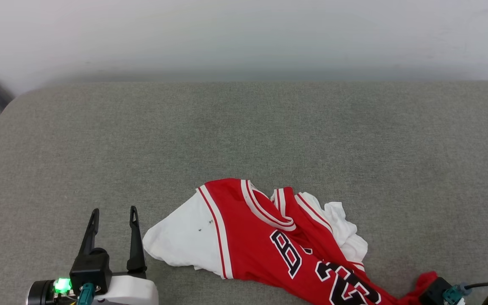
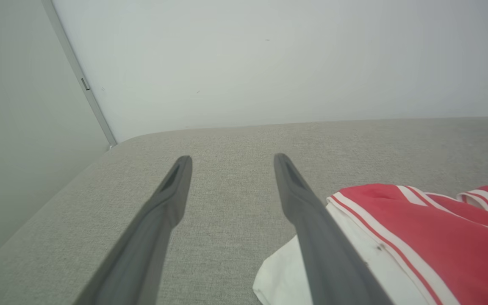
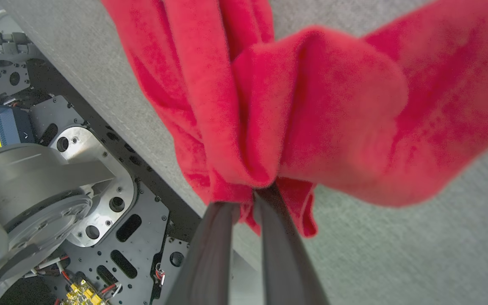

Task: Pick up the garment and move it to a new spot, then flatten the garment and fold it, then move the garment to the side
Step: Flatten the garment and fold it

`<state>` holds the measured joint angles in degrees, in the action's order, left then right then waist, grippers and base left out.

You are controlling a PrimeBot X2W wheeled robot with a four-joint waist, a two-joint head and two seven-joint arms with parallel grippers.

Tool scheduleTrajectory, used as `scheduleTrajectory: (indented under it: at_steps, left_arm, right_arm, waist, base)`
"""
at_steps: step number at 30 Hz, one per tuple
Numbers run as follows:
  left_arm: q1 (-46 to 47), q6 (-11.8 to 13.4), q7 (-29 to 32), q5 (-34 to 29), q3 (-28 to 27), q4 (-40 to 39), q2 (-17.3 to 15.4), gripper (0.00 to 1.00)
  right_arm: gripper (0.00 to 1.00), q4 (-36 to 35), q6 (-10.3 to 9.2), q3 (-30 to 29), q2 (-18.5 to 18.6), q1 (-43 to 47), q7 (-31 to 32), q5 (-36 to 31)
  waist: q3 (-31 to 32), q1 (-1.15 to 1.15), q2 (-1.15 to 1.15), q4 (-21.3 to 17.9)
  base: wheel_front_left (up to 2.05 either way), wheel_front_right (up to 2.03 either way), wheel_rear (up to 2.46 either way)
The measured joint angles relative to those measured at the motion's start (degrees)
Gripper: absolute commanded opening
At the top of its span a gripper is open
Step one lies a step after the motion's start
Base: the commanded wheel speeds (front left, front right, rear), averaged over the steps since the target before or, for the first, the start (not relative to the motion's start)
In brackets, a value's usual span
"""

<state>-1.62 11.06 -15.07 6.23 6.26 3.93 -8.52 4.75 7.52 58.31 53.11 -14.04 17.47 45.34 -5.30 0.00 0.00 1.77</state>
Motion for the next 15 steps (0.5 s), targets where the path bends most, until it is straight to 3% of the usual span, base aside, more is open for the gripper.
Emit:
scheduleTrajectory:
  at_steps: [4,5,6,7,9,15]
  left_arm:
    - [-0.3,-0.5,0.0,-0.5,-0.7,0.4,0.1,1.00]
    - [-0.5,-0.5,0.0,-0.5,-0.8,0.5,0.1,1.00]
    - [-0.6,-0.6,0.0,-0.6,-0.9,0.6,0.2,1.00]
    - [-0.7,-0.6,0.0,-0.7,-0.9,0.7,0.3,1.00]
    - [-1.2,-0.8,0.0,-1.0,-1.1,0.9,0.5,1.00]
    - [-1.7,-0.9,0.0,-1.6,-1.1,1.1,1.4,1.00]
  right_arm:
    - [0.00,3.0,0.00,-4.7,-4.1,4.8,-1.7,-1.3]
    - [0.34,3.2,0.00,-6.0,-4.8,5.7,-1.9,-1.7]
    - [0.93,3.2,0.00,-7.4,-5.1,6.2,-2.2,-2.5]
    - [1.00,3.1,0.04,-8.9,-5.3,6.7,-2.3,-3.3]
    - [1.00,2.3,0.03,-13.4,-5.7,7.3,-2.4,-4.0]
    - [1.00,-4.5,0.00,-27.4,-2.1,6.7,-0.8,-9.1]
  waist:
    - [0.1,0.00,0.00,0.1]
    - [0.2,0.00,0.00,0.0]
    - [0.3,0.00,0.00,0.0]
    - [0.4,0.00,0.00,-0.1]
    - [0.8,0.00,0.00,-0.2]
    - [1.7,0.00,0.00,-0.2]
  base:
    - [0.00,0.00,0.00]
    - [0.00,0.00,0.00]
    - [0.00,0.00,0.00]
    - [0.00,0.00,0.00]
    - [0.00,0.00,0.00]
    - [0.00,0.00,0.00]
